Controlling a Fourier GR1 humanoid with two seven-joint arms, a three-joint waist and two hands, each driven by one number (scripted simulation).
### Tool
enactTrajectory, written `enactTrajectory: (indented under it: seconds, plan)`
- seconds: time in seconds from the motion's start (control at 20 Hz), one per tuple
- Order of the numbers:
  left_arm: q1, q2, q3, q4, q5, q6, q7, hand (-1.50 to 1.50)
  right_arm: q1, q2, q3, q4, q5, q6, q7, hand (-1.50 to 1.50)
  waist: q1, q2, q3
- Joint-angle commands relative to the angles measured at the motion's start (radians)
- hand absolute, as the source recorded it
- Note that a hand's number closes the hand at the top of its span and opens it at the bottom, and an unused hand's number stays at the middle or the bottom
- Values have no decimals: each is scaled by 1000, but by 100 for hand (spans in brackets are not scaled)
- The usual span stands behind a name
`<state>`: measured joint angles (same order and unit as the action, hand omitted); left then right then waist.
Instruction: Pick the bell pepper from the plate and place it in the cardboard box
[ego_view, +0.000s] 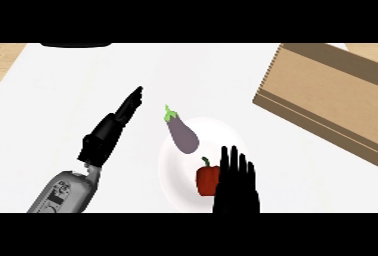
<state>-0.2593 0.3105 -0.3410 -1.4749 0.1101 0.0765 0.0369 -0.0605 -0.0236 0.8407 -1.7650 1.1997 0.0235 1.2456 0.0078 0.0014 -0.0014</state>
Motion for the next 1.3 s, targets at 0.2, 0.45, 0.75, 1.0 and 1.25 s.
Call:
enactTrajectory:
  seconds: [0.2,0.45,0.75,1.0,1.25]
  plan:
    - [-19,7,22,-20,-4,-15,29,0,-41,22,10,89,-51,-28,242,-150,-1,-1,1]
    - [36,1,10,-28,-11,-25,0,0,-82,23,-6,149,-124,-60,242,-150,8,0,1]
    - [17,-22,6,-42,-28,-10,38,0,-95,23,-27,178,-151,-78,242,-150,2,-2,1]
    - [29,-43,7,-26,-32,-12,21,0,-155,22,-21,253,-204,-105,242,-150,9,0,1]
    - [56,-16,32,6,-43,-33,-57,0,-144,22,-50,280,-177,-85,242,-150,5,2,0]
